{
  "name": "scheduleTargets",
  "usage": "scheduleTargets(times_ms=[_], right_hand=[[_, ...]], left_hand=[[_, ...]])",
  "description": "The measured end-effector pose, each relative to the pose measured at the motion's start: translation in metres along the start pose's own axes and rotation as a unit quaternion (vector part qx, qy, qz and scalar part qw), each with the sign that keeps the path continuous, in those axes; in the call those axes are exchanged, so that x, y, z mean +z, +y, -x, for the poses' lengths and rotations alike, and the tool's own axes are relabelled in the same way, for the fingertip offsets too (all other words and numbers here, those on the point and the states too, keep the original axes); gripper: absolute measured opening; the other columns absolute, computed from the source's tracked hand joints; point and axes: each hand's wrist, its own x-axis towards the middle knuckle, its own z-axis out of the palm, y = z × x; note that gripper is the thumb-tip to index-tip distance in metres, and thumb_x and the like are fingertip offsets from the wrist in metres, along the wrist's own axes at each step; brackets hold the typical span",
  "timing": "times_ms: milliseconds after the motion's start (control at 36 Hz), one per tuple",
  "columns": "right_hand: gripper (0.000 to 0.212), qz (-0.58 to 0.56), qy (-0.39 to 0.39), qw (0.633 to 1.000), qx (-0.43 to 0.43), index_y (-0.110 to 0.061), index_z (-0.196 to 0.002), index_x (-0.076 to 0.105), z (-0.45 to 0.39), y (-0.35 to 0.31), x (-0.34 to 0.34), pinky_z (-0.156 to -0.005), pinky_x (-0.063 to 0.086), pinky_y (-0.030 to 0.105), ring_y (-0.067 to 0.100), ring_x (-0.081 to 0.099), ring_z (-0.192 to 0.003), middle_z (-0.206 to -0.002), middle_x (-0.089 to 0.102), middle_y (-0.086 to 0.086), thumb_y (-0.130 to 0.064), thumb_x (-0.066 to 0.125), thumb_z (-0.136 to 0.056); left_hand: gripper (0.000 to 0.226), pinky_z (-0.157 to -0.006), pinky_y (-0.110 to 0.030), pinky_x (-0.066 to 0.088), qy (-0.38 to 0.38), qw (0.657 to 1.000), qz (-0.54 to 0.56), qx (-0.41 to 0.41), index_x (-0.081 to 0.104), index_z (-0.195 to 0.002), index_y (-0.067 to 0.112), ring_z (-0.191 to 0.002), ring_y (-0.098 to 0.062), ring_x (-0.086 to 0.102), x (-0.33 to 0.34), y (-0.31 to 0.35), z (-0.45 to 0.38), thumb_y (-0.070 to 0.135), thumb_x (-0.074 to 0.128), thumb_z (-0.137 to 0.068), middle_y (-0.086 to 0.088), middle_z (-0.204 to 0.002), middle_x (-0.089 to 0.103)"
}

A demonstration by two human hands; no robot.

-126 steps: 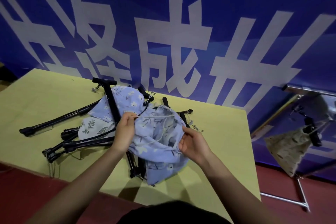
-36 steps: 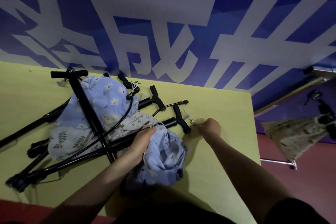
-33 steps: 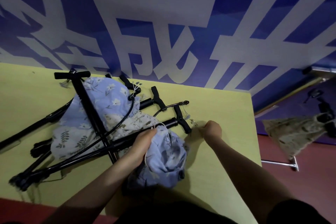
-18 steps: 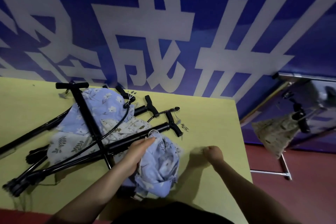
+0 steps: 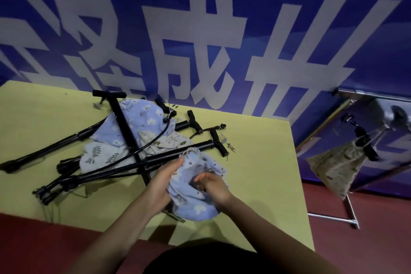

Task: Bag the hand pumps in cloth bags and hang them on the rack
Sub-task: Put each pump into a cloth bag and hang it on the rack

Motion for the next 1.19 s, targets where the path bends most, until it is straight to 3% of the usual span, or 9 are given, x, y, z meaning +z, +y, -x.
scheduleTargets(times_ms=[83,167,250,389,583,750,972,1111,1194], right_hand=[[0.033,0.15,0.019,0.988,-0.013,-0.009,-0.099,0.069,0.002,0.008,0.0,-0.082,0.044,0.025,0.025,0.062,-0.103,-0.109,0.068,0.009,-0.009,0.036,-0.101],[0.036,0.271,0.006,0.962,-0.026,-0.006,-0.112,0.068,0.006,0.01,-0.001,-0.071,0.035,0.031,0.033,0.059,-0.106,-0.114,0.066,0.013,-0.01,0.033,-0.102],[0.037,0.284,0.003,0.959,-0.008,0.002,-0.107,0.066,0.009,0.014,-0.001,-0.063,0.028,0.033,0.034,0.06,-0.096,-0.109,0.067,0.022,-0.019,0.036,-0.103],[0.03,0.227,0.017,0.973,0.034,-0.006,-0.114,0.068,0.017,0.017,0.002,-0.074,0.04,0.023,0.028,0.061,-0.106,-0.116,0.067,0.013,-0.024,0.047,-0.099],[0.032,0.257,0.031,0.966,0.017,0.002,-0.105,0.07,0.029,0.022,-0.003,-0.094,0.04,0.031,0.028,0.057,-0.113,-0.12,0.066,0.014,-0.006,0.039,-0.099],[0.033,0.281,0.039,0.958,-0.033,-0.004,-0.08,0.06,0.045,0.016,-0.032,-0.054,0.028,0.028,0.02,0.048,-0.069,-0.072,0.054,0.005,-0.02,0.041,-0.101],[0.046,0.44,-0.026,0.856,-0.27,-0.019,-0.077,0.057,0.076,0.014,-0.113,-0.058,0.036,0.032,0.01,0.048,-0.063,-0.067,0.054,-0.002,-0.058,0.04,-0.093],[0.04,0.305,0.024,0.894,-0.326,-0.022,-0.064,0.046,0.084,0.006,-0.147,-0.056,0.033,0.034,0.009,0.044,-0.055,-0.059,0.043,0.001,-0.05,0.05,-0.091],[0.036,0.22,0.058,0.92,-0.318,-0.028,-0.062,0.042,0.078,0.001,-0.159,-0.057,0.034,0.025,0.0,0.041,-0.057,-0.059,0.043,-0.008,-0.041,0.054,-0.093]], left_hand=[[0.036,-0.082,-0.036,0.055,0.032,0.999,-0.027,0.033,0.063,-0.119,0.001,-0.104,-0.032,0.066,-0.007,-0.005,0.017,0.023,0.052,-0.093,-0.022,-0.117,0.066],[0.024,-0.068,-0.027,0.054,0.047,0.997,-0.05,0.036,0.07,-0.103,0.008,-0.088,-0.022,0.07,-0.017,-0.018,0.032,0.018,0.05,-0.096,-0.008,-0.096,0.074],[0.019,-0.077,-0.025,0.05,0.073,0.995,-0.056,0.035,0.065,-0.087,0.021,-0.09,-0.01,0.062,-0.023,-0.027,0.042,0.016,0.05,-0.097,0.014,-0.081,0.072],[0.026,-0.108,-0.043,0.039,0.1,0.993,-0.041,0.042,0.063,-0.099,0.022,-0.115,-0.019,0.057,-0.037,-0.037,0.045,0.032,0.075,-0.079,0.001,-0.117,0.065],[0.011,-0.065,-0.022,0.054,0.079,0.996,-0.031,0.029,0.066,-0.096,0.009,-0.073,-0.009,0.071,-0.027,-0.033,0.04,0.014,0.057,-0.093,0.002,-0.079,0.075],[0.011,-0.065,-0.021,0.055,0.056,0.997,-0.05,0.033,0.064,-0.096,0.013,-0.07,-0.006,0.071,-0.008,-0.031,0.032,0.012,0.053,-0.095,0.007,-0.075,0.075],[0.035,-0.075,-0.034,0.058,0.016,0.999,-0.031,0.028,0.064,-0.121,0.007,-0.101,-0.03,0.068,0.034,-0.011,0.012,0.029,0.047,-0.098,-0.015,-0.111,0.07],[0.042,-0.1,-0.046,0.046,0.028,0.999,-0.038,0.025,0.063,-0.125,0.012,-0.113,-0.031,0.063,0.057,-0.007,-0.007,0.039,0.046,-0.098,-0.015,-0.122,0.066],[0.041,-0.087,-0.04,0.052,0.05,0.997,-0.052,0.032,0.064,-0.122,0.01,-0.103,-0.029,0.067,0.069,-0.011,-0.016,0.039,0.045,-0.099,-0.015,-0.115,0.068]])
